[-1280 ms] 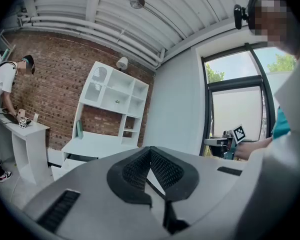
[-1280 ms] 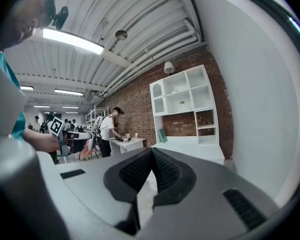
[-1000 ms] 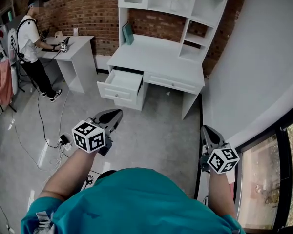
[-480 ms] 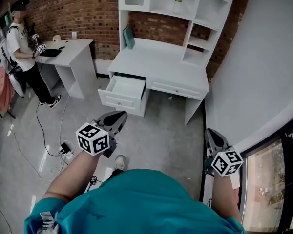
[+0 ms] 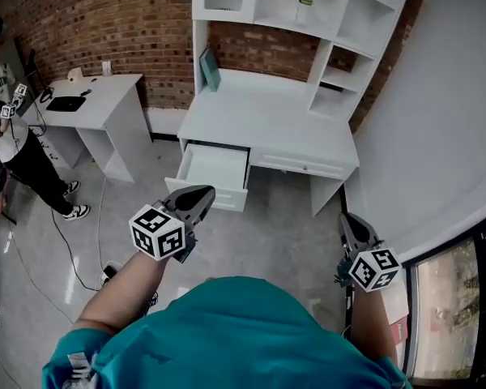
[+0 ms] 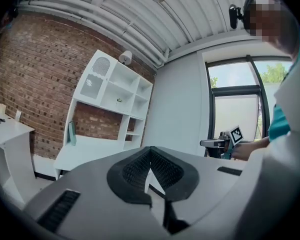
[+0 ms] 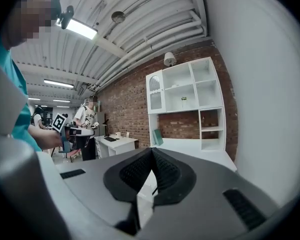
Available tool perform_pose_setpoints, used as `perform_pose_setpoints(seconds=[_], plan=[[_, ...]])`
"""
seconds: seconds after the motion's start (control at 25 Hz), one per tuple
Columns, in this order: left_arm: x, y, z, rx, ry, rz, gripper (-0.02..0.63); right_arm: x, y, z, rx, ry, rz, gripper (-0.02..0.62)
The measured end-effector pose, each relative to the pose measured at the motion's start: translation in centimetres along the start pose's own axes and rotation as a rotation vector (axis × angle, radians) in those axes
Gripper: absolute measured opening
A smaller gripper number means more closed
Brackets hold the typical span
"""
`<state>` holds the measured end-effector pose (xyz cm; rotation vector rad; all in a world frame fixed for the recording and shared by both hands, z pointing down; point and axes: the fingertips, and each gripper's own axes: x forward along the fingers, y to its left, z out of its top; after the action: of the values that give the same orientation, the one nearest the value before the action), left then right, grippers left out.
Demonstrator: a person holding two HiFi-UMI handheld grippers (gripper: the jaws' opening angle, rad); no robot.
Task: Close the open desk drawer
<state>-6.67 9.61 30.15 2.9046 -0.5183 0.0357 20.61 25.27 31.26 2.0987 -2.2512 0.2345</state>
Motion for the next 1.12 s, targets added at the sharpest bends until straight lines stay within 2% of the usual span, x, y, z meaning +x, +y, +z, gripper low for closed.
perform_pose_setpoints(seconds=[0.28,0.56,0.8,1.12], plan=[[2.0,9.8,2.8,0.011,0.000,-0.031,0.015,10.0,1.4,1.8,0.004,0.007,-0.021,0.020],[4.9,16.2,4.0,0.002,0.014,-0.032,0.015,16.8,0.4,2.7,0.000,0.034,-0.024,0.020],[9.4,18.1,4.0,-0.003,0.018,-0.006,0.015,19.7,-3.3,2.9,-0.013,0.048,-0.004,0.020],[17.5,15.7,4.2,-0.007,-0.004,0.115,0.015,22.3,-13.7,3.6,-0.031,0.042,0.110,0.020]])
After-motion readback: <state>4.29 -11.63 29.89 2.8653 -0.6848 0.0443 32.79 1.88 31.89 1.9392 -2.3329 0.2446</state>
